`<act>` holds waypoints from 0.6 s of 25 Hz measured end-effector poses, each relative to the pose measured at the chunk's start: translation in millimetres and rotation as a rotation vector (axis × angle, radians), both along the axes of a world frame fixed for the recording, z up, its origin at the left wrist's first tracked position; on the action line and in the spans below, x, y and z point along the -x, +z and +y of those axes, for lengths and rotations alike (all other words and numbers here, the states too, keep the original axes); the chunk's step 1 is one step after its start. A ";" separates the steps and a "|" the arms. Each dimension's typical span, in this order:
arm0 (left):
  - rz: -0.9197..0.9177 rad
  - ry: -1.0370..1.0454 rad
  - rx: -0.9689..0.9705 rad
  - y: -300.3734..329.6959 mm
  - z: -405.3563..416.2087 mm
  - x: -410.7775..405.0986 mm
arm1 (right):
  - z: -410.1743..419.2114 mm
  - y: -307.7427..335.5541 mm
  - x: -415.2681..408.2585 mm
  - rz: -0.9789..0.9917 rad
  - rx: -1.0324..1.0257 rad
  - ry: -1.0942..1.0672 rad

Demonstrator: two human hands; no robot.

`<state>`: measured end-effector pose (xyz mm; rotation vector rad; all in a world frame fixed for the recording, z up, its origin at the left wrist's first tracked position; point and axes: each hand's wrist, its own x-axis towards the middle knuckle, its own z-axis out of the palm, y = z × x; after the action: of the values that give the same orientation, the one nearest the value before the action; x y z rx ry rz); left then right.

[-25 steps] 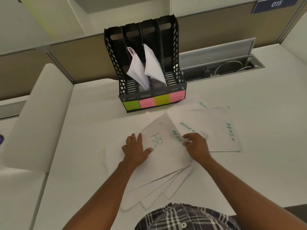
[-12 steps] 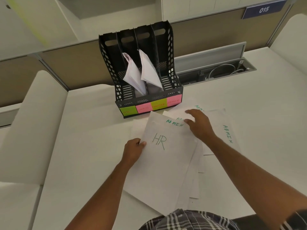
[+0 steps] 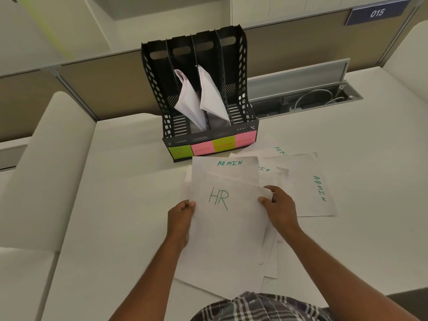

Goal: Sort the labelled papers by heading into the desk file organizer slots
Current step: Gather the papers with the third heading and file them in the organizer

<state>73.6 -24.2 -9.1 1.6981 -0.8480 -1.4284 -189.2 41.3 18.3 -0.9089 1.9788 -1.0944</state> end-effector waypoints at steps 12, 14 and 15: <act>-0.495 0.047 0.117 -2.3 -16.9 -51.6 | 48.2 16.2 6.4 -0.021 0.393 0.229; -0.538 0.106 0.091 -2.9 -19.4 -59.0 | 49.3 15.2 12.6 -0.084 0.321 0.112; -0.581 0.145 0.087 -1.9 -20.8 -63.6 | 47.8 13.6 16.4 -0.073 0.268 0.047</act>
<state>137.2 -45.0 -11.0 2.0921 -1.0445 -0.7896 -205.6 89.0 32.0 -1.0328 1.7692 -1.3684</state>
